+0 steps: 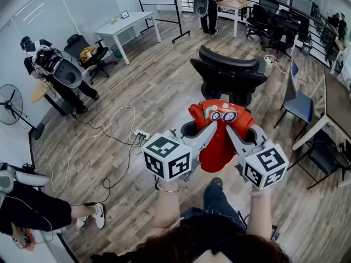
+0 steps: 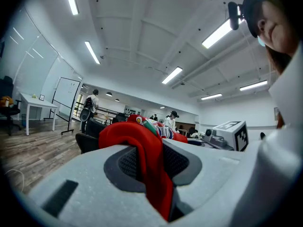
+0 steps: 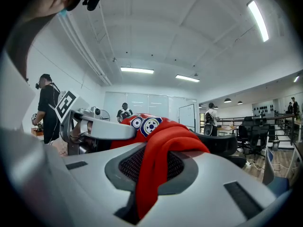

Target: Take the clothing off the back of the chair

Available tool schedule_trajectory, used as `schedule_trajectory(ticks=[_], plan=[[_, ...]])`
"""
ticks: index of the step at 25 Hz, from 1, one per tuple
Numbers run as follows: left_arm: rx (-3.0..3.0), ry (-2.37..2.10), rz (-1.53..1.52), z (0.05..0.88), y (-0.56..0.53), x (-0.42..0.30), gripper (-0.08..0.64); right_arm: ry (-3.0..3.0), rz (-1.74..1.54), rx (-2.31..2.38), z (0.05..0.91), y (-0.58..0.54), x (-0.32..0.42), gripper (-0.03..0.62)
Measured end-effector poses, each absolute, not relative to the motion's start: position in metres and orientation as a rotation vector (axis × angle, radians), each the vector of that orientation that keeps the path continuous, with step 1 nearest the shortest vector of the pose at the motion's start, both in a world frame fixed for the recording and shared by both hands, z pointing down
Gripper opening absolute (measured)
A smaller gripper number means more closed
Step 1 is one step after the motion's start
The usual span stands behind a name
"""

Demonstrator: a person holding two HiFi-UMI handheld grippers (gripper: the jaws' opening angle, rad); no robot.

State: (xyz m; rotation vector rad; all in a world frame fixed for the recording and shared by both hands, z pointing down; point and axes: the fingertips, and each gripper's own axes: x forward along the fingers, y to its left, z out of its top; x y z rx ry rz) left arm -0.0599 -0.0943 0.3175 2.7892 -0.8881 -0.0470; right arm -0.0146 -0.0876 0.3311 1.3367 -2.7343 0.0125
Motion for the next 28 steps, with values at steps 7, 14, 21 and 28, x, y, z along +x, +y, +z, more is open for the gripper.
schedule_trajectory(ticks=[7, 14, 21, 28], plan=[[2.786, -0.900, -0.074, 0.315, -0.083, -0.066, 0.092, -2.736, -0.001, 1.332, 0.328, -0.078, -0.020, 0.049], [2.787, -0.904, -0.078, 0.305, -0.072, -0.068, 0.092, -2.731, -0.005, 1.331, 0.318, -0.068, -0.023, 0.049], [2.795, -0.907, -0.073, 0.297, -0.067, -0.064, 0.092, -2.728, -0.010, 1.331, 0.310, -0.064, -0.020, 0.049], [2.797, -0.912, -0.087, 0.297, -0.062, -0.068, 0.092, -2.731, -0.024, 1.327, 0.310, -0.061, -0.023, 0.049]])
